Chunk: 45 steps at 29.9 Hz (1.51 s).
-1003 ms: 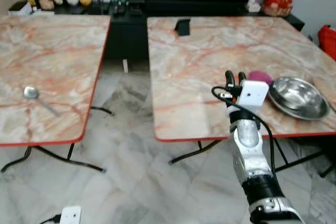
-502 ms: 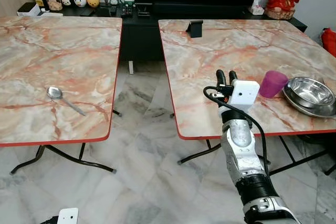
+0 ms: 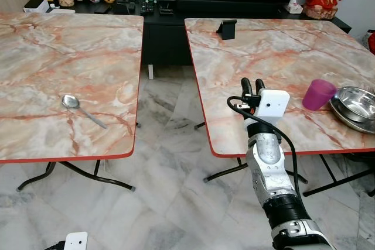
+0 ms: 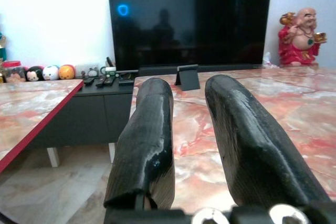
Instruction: Setting the table
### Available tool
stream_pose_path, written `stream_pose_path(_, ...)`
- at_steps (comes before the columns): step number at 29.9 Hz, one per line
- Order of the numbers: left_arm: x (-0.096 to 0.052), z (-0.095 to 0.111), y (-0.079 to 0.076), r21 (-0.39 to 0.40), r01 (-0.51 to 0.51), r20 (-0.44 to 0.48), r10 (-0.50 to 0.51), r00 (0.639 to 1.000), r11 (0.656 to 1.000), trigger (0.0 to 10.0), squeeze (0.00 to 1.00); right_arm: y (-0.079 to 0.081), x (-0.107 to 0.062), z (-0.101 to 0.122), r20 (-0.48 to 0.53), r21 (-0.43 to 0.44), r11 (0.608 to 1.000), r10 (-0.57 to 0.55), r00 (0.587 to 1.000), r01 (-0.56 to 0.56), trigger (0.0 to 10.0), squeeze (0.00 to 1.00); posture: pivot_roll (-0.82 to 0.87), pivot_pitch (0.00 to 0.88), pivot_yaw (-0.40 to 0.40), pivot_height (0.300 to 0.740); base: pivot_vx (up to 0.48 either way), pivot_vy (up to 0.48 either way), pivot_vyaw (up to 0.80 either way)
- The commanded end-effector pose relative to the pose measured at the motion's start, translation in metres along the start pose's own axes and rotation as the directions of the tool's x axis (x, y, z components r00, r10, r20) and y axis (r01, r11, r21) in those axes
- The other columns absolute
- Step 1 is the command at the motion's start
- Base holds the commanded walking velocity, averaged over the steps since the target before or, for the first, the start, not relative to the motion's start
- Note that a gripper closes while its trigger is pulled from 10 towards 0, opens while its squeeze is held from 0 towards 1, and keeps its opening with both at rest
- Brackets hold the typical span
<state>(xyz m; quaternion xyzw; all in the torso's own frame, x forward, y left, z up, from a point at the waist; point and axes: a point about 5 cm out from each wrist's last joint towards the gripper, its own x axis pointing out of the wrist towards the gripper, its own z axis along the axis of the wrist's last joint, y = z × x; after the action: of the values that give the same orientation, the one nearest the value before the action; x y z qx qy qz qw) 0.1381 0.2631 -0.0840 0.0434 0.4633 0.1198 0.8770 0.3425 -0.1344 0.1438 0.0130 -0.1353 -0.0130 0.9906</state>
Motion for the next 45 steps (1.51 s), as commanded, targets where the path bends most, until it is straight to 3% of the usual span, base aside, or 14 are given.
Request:
stream_pose_path(1, -0.0003, -0.0028, -0.0024, -0.002, 0.008, -0.016, -0.008, 1.000, 1.000, 10.0, 0.00, -0.0014, 0.0025, 0.0017, 0.003, -0.010, 1.000, 0.000, 1.000, 0.000, 10.0, 0.00, -0.01, 0.000, -0.049, 0.740, 0.000, 0.480, 0.00)
stream_pose_path(37, -0.0001, -0.0022, -0.0015, -0.005, 0.003, -0.014, -0.003, 1.000, 1.000, 10.0, 0.00, 0.0036, 0.0026, 0.0003, -0.002, 0.000, 1.000, 0.017, 1.000, -0.017, 10.0, 0.00, 0.00, 0.000, -0.049, 0.740, 0.000, 0.480, 0.00)
stream_pose_path(45, -0.0001, -0.0015, -0.0015, 0.000, 0.004, -0.009, -0.004, 1.000, 1.000, 10.0, 0.00, 0.0043, 0.0027, -0.0001, -0.003, 0.002, 1.000, 0.020, 1.000, -0.020, 10.0, 0.00, 0.00, 0.000, -0.049, 0.740, 0.000, 0.120, 0.00)
